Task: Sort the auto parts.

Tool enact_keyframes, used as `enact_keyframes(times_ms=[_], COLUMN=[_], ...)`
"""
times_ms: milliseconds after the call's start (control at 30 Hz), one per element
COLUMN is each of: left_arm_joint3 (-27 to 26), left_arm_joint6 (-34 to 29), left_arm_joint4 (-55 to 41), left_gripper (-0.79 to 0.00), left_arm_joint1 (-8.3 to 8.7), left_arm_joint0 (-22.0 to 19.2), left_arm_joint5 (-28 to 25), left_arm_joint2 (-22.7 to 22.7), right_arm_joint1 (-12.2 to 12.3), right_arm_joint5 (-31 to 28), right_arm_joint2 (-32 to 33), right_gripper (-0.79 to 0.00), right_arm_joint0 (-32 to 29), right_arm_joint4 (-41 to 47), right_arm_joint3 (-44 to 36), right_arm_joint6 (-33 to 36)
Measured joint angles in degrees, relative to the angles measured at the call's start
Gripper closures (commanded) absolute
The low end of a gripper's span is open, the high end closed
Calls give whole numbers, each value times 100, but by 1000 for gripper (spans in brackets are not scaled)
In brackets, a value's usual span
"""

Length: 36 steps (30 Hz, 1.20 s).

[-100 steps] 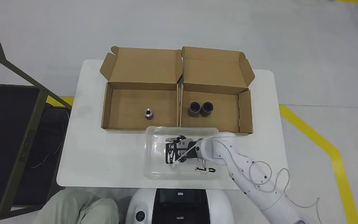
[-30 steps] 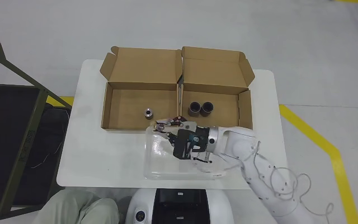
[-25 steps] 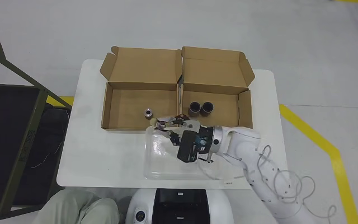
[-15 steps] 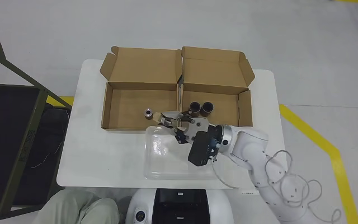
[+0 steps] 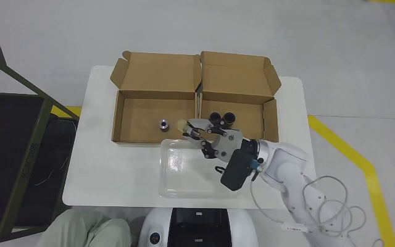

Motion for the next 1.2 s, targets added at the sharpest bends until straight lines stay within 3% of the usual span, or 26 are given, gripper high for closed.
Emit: enact_keyframes(times_ms=[833,1200], left_arm_joint3=[0,0], left_arm_joint6=[0,0], left_arm_joint4=[0,0], left_gripper=[-785,-785], left_arm_joint1=[0,0], left_arm_joint0=[0,0], left_arm_joint5=[0,0], left_arm_joint2=[0,0], right_arm_joint1=[27,-13], right_arm_joint5=[101,-19], right_arm_joint2=[44,-178], right_gripper=[0,0], right_arm_joint0=[-52,192], right_arm_joint4=[-105,446], right_arm_joint3=[-14,415], right_arm_joint6=[-123,564])
